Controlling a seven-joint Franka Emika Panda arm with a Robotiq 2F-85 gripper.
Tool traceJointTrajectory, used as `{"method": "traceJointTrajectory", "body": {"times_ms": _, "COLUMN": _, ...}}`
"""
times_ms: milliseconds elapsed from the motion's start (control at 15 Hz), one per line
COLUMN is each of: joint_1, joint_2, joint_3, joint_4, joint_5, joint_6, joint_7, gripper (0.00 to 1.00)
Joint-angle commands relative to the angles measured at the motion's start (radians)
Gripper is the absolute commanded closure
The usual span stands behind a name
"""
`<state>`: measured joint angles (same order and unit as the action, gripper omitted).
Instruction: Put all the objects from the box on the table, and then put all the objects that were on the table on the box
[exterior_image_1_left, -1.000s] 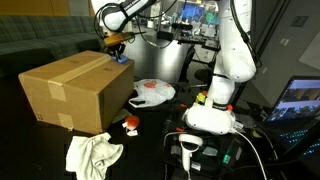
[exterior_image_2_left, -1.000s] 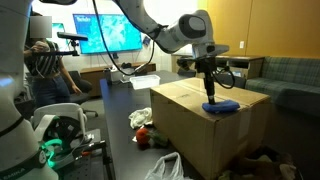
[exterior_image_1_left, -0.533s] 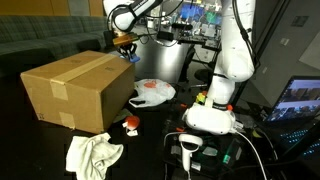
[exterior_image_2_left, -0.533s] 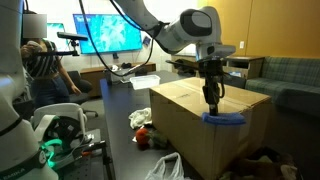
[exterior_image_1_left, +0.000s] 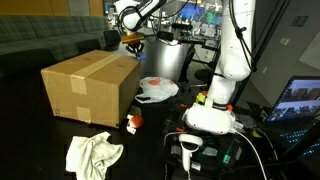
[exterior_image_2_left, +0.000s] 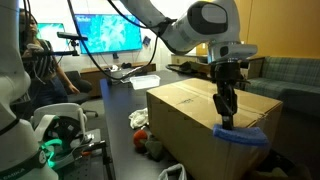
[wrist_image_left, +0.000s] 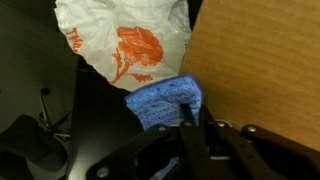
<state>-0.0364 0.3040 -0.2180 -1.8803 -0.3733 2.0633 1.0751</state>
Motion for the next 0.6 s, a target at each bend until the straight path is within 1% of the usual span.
{"method": "traceJointTrajectory", "body": {"times_ms": 0, "joint_1": -0.034, "joint_2": 0.028, "joint_3": 0.010, "joint_4": -0.020, "joint_5": 0.026, "joint_6": 0.112, "joint_7": -0.039, "gripper": 0.90}}
{"method": "traceJointTrajectory", "body": {"times_ms": 267, "joint_1": -0.019, "joint_2": 0.042, "joint_3": 0.047, "joint_4": -0.017, "joint_5": 0.056, "joint_6": 0.183, "joint_7": -0.111, "gripper": 0.90}}
{"method": "traceJointTrajectory", "body": {"times_ms": 400, "joint_1": -0.007, "joint_2": 0.042, "joint_3": 0.065, "joint_4": -0.014, "joint_5": 0.070, "joint_6": 0.183, "joint_7": -0.131, "gripper": 0.90}}
{"method": "traceJointTrajectory", "body": {"times_ms": 533, "joint_1": 0.003, "joint_2": 0.036, "joint_3": 0.084, "joint_4": -0.008, "joint_5": 0.109, "joint_6": 0.171, "joint_7": -0.123, "gripper": 0.90}}
